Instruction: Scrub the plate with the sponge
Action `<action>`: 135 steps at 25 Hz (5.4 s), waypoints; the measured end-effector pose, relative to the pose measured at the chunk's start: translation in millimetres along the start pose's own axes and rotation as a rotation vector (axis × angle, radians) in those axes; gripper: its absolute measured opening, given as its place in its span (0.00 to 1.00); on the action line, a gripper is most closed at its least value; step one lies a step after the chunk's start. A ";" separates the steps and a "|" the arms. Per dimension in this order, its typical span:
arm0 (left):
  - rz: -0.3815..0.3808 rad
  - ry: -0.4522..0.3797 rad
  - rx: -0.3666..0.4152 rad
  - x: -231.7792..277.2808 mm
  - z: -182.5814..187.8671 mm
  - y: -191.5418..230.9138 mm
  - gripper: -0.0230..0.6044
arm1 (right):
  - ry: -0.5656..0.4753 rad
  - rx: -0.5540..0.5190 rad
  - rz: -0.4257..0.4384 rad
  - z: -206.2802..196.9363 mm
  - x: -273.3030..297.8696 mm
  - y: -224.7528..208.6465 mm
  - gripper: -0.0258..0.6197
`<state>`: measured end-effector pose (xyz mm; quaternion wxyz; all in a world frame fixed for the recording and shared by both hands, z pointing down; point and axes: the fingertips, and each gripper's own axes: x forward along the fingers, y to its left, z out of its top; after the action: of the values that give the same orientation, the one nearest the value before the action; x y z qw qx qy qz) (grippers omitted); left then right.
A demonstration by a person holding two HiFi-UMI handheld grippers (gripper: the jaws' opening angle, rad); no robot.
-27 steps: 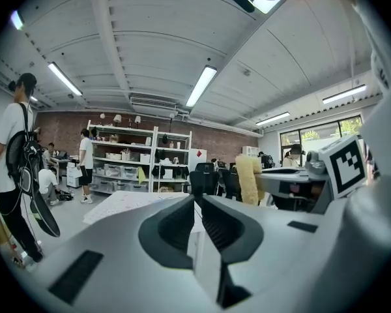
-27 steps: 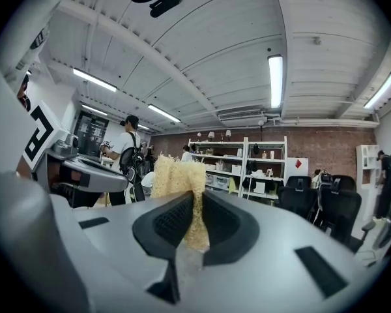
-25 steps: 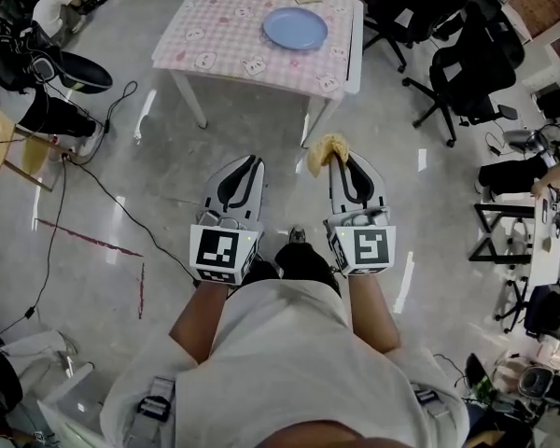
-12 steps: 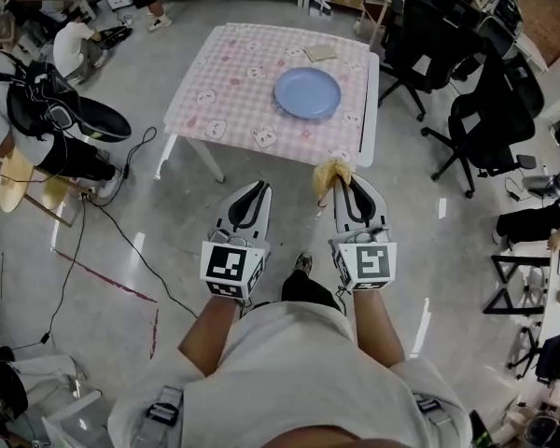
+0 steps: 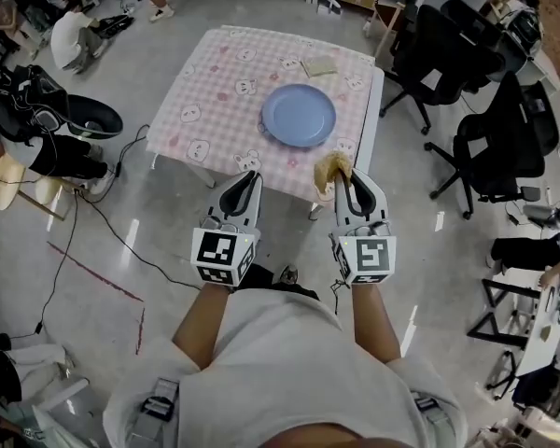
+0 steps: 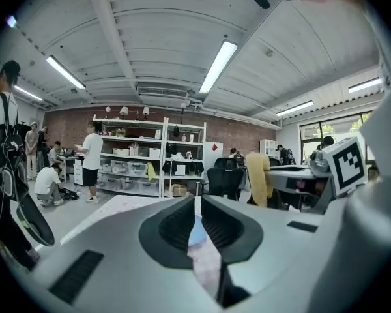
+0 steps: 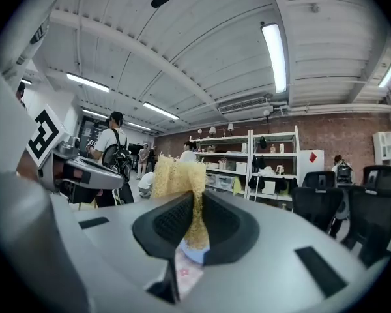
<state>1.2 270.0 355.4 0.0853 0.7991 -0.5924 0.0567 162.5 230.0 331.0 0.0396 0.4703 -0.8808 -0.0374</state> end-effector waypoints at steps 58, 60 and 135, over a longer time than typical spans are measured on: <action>-0.256 0.792 -0.297 359.0 -243.6 184.5 0.13 | 0.627 0.086 0.121 -248.2 321.7 -93.2 0.11; -0.261 0.801 -0.302 361.1 -246.5 183.4 0.13 | 0.636 0.086 0.114 -251.3 322.3 -94.8 0.11; -0.250 0.699 -0.388 380.7 -205.6 169.2 0.11 | 0.810 -0.500 0.762 -318.8 287.1 40.8 0.11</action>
<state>-47.4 -92.9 641.3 0.4362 0.7666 -0.4261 0.2012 3.0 4.8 662.0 0.4914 0.0752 -0.8666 -0.0442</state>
